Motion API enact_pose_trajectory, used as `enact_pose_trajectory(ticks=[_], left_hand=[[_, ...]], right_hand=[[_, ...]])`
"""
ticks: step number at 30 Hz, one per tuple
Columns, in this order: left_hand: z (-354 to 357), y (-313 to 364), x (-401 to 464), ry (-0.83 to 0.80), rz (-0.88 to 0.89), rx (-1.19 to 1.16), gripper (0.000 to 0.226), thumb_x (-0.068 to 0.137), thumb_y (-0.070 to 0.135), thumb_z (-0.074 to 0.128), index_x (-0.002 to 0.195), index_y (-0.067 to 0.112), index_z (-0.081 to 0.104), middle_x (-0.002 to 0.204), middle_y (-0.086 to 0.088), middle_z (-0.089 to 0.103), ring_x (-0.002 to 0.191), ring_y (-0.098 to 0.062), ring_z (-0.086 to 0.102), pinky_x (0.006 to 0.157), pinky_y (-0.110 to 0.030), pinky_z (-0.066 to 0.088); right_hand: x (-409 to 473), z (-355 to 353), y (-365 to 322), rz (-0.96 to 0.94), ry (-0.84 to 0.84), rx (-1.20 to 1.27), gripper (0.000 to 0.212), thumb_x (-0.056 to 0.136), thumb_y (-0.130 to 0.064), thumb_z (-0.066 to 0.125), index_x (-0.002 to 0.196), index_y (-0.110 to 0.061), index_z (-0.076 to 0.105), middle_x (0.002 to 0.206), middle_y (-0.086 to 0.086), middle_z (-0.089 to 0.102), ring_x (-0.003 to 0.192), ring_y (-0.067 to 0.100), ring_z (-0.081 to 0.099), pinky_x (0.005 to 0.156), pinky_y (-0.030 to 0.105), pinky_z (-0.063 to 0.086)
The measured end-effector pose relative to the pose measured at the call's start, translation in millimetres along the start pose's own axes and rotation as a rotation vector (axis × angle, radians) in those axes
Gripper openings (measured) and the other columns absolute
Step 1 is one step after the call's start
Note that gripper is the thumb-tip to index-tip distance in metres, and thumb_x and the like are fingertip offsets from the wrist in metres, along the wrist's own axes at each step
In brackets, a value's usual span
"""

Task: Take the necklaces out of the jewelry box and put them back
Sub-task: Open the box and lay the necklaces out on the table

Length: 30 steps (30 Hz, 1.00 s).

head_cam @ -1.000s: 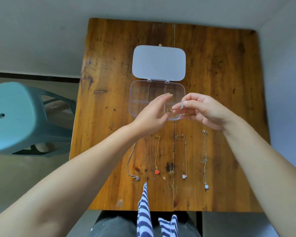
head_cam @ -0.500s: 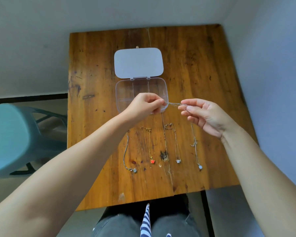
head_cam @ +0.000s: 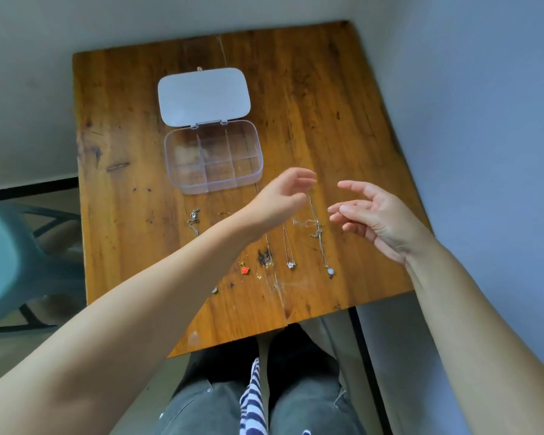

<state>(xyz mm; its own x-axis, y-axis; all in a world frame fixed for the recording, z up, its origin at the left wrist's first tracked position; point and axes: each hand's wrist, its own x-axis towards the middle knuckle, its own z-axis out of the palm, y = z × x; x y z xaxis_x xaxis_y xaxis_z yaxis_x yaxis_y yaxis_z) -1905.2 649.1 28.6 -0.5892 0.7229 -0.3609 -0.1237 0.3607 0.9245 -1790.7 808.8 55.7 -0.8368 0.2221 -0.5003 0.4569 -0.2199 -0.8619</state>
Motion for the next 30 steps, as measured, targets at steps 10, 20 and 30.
enact_pose_trajectory(ticks=[10, 20, 30], left_hand=[[44, 8, 11, -0.140, -0.071, -0.218, 0.023, 0.094, 0.023, 0.054, 0.078, 0.015, 0.068, 0.060, 0.003, 0.058, 0.055, -0.011, 0.052, 0.063, -0.024, 0.049], [22, 17, 49, -0.274, -0.230, 0.014, 0.029, 0.090, 0.035, 0.058, 0.065, 0.022, 0.065, 0.056, 0.005, 0.048, 0.052, -0.010, 0.045, 0.057, -0.021, 0.047], [22, 11, 103, -0.128, -0.299, -0.053, 0.019, 0.090, 0.027, 0.060, 0.076, 0.016, 0.066, 0.065, 0.004, 0.051, 0.060, -0.010, 0.047, 0.067, -0.023, 0.049]], right_hand=[[-9, -50, -6, -0.032, 0.025, -0.002, 0.020, 0.089, 0.004, 0.056, 0.093, -0.009, 0.071, 0.087, 0.007, 0.076, 0.088, 0.018, 0.072, 0.068, 0.019, 0.055], [-10, -63, 34, 0.165, 0.153, 0.143, 0.009, 0.092, -0.008, 0.058, 0.095, -0.008, 0.066, 0.083, 0.007, 0.076, 0.077, 0.016, 0.074, 0.052, 0.017, 0.054], [-7, -64, 92, 0.433, 0.361, 0.189, 0.005, 0.087, -0.014, 0.066, 0.091, -0.011, 0.067, 0.083, 0.007, 0.070, 0.065, 0.011, 0.070, 0.049, 0.020, 0.053]])
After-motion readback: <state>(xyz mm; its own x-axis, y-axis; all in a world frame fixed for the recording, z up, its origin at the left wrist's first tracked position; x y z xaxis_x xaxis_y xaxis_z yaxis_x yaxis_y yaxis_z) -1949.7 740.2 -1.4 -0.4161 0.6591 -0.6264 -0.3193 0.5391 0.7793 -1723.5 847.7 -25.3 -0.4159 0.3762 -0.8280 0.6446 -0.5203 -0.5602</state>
